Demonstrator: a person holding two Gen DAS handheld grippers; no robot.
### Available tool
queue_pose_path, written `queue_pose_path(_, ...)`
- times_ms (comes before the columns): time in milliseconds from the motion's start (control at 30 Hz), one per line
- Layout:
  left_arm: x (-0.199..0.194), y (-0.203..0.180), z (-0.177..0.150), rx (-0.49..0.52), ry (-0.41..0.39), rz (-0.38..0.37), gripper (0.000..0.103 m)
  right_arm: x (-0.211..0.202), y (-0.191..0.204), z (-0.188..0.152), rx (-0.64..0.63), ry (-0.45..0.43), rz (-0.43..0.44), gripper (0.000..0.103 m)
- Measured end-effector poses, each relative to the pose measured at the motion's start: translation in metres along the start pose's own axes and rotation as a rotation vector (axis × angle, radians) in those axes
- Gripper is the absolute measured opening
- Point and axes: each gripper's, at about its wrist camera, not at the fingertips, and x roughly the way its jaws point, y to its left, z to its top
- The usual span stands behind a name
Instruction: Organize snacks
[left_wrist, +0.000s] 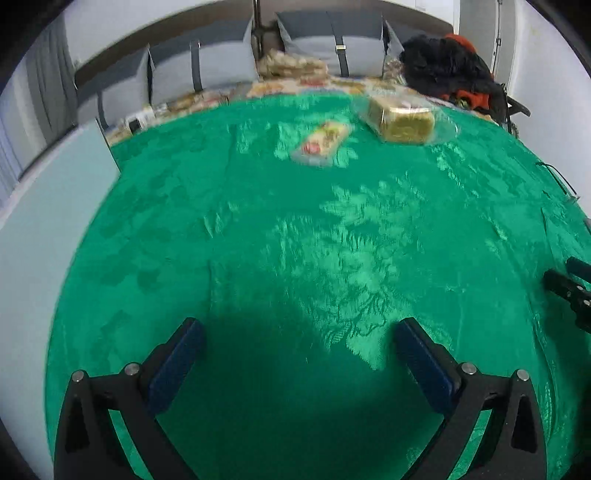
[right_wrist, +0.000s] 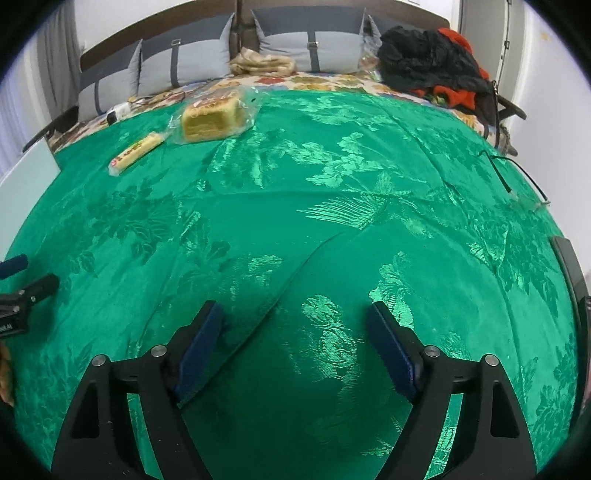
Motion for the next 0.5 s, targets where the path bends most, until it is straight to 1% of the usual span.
queue_pose_path(67,0.0035,0.0037,-0.0007,-0.012,-0.002,-0.010,0.103,0.0009,-0.0004,0.0005,0.004,0.001,-0.002,0.085)
queue_pose_path(133,0.0046,0.0012,-0.0004,0.000,0.000,0.004,0.103,0.0013,-0.0006,0.0005,0.006,0.002,-0.006,0.086)
queue_pose_path(500,0.0040,0.0011,-0.0011,-0.005,0.000,0.003,0.103,0.0029,-0.0011,0.0014,0.015,0.004,-0.006,0.089)
